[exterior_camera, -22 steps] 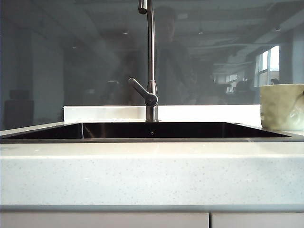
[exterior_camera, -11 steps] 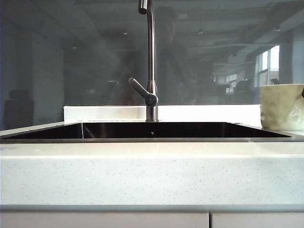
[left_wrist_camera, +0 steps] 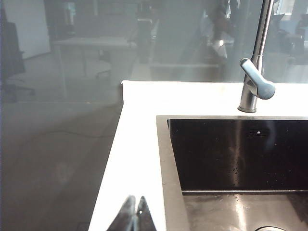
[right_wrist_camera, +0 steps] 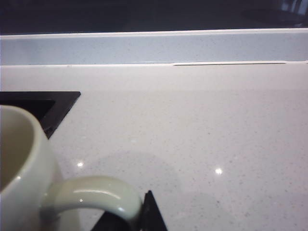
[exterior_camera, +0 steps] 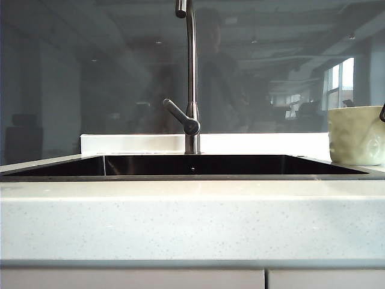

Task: Pick up the mug next to the sink, go to the faucet to get some water, pour the water into the sink, and finally put the mug back to its place.

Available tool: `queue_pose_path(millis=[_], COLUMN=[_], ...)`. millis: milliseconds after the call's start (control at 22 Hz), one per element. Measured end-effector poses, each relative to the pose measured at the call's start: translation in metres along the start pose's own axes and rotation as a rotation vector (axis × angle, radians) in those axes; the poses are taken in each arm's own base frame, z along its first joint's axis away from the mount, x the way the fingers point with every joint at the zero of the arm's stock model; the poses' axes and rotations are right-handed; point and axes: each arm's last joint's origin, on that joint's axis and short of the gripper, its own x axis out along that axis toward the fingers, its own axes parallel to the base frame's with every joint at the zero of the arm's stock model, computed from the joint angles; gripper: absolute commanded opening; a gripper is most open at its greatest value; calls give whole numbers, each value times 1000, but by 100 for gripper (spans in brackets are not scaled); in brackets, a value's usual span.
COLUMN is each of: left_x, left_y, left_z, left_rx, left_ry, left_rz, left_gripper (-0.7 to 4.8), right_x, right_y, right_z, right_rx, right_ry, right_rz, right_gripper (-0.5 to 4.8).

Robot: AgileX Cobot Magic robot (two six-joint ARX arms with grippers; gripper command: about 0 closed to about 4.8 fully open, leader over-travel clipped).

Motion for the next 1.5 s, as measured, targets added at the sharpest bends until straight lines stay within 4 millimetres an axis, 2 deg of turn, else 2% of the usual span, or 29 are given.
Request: queue_pose_path(millis=[273, 409, 637, 819, 955, 1001, 1137, 1183, 1319, 1364, 1410, 1455, 1501], left_x=[0, 0, 0, 3, 12, 18, 40, 59, 127, 166, 185, 216, 233], left_y=[0, 0, 0, 0, 0, 1, 2, 3, 3, 4, 4, 4, 4], left_z=[0, 0, 0, -1, -3, -6, -10, -5, -1, -6, -10, -16, -18], left_rx=[0, -3, -21, -31, -52, -65, -74, -76, -85, -89, -92, -113, -132], left_ry=[0, 0, 1, 13, 50, 71, 109, 116, 133, 129, 124, 114, 106], left_rz=[0, 0, -8, -22, -20, -19, -19, -47, -187, -264, -308, -391, -437], left_gripper=[-6, -6, -6, -6, -6, -6, -6, -6, -5, -5, 0, 12, 74], right_x=[0, 0, 3, 6, 11, 14, 26, 31, 41, 44, 45, 46, 46], right_y=[0, 0, 3, 16, 40, 54, 95, 114, 152, 164, 168, 175, 178], right_z=[0, 3, 24, 49, 69, 75, 94, 105, 132, 140, 144, 148, 152], right_rx=[46, 70, 180, 208, 229, 245, 274, 284, 253, 222, 213, 206, 203], right_ry=[1, -43, -137, -208, -249, -243, -198, -158, -58, -43, -44, -47, -52], right_rz=[0, 3, 112, 196, 296, 347, 475, 505, 491, 488, 490, 497, 502], right_gripper=[39, -5, -5, -5, -5, -5, -5, -5, -5, -5, -5, -5, -5])
